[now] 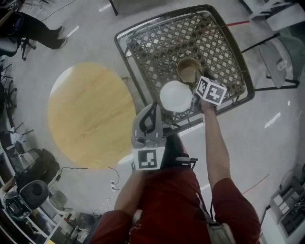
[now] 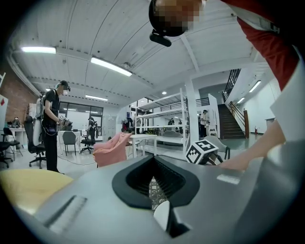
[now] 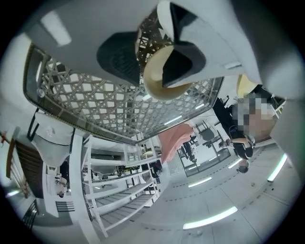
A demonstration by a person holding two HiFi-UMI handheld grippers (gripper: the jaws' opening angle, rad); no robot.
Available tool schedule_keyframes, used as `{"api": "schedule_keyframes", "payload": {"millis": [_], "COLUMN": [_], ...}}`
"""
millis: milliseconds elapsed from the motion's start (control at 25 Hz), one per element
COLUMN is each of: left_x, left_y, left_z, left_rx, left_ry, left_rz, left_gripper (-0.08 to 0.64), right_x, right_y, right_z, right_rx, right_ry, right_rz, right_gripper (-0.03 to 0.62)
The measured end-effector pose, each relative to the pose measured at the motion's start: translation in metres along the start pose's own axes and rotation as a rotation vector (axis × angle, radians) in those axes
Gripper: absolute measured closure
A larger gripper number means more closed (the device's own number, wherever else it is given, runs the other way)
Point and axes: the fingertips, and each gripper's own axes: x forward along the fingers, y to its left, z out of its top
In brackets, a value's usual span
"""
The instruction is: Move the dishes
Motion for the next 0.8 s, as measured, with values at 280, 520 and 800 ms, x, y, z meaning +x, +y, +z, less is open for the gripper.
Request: {"api": "schedule_keyframes", "payload": {"millis": [280, 520, 800], "left_x": [0.007, 0.009, -0.003], "left_y": [0.004, 0.011, 0.038], "left_z": [0.010, 0.024, 0.053], "left_rx": [-0.003, -0.010, -0.020], "left_ry": [-0.027, -0.055, -0.098], "left_rz": [0.014, 0.041, 0.119], "left_gripper": [0.553, 0.553, 0.553], "right_x": [-0.052, -0.111, -0.171], "right_y": [0.038, 0.090, 0.155], "right_z": [0.027, 0.056, 0.085], "right_rx": [-0.026, -0.131, -0.283], "right_ry": [-0.135, -0.293, -0.509], "right_rz": [0.118, 0.248, 0.356], "right_gripper": [0.453, 0.453, 0.472]}}
